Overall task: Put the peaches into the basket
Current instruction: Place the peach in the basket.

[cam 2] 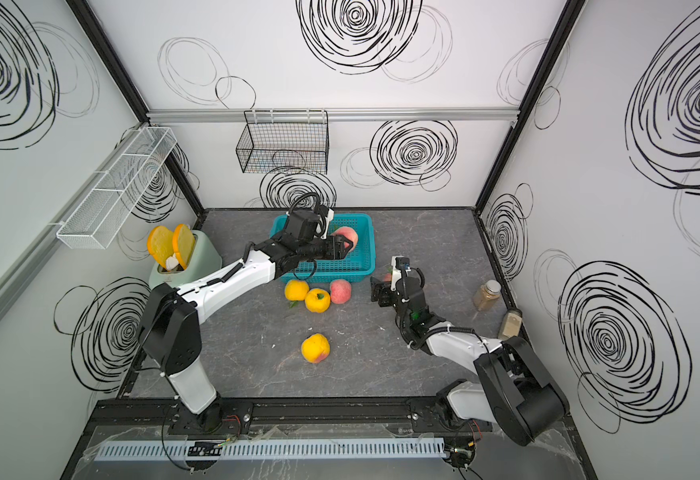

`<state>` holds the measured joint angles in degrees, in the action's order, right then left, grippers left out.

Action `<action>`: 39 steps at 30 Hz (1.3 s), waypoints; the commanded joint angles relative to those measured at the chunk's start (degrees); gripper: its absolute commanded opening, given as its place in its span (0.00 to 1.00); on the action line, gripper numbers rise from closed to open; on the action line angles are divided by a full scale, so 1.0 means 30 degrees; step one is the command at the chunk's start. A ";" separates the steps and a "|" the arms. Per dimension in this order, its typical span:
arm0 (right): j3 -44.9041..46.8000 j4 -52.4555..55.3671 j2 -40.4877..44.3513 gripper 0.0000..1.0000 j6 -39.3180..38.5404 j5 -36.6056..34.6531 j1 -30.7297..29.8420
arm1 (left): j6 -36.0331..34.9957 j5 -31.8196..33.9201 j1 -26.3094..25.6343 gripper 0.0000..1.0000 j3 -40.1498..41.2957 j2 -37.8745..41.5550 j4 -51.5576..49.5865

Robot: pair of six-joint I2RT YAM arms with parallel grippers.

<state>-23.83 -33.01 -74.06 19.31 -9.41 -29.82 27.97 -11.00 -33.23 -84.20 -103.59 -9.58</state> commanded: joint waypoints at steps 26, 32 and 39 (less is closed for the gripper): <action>0.0196 -0.0186 0.0440 0.89 0.0389 0.0079 -0.0102 | 0.1174 0.0566 0.0590 0.67 -0.8643 -0.8476 -0.1721; 0.0208 -0.0174 0.0459 0.88 0.0364 0.0018 -0.0100 | 0.1001 0.2020 0.0592 0.67 -1.0135 -0.9643 -0.2872; 0.0152 -0.0164 0.0372 0.89 0.0389 0.0198 -0.0133 | 0.1034 0.2396 0.0415 0.68 -1.0546 -1.0467 -0.2993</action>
<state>-23.83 -32.99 -73.89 19.97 -9.02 -29.82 30.44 -5.32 -31.81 -113.34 -133.12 -18.31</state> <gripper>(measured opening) 0.885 0.704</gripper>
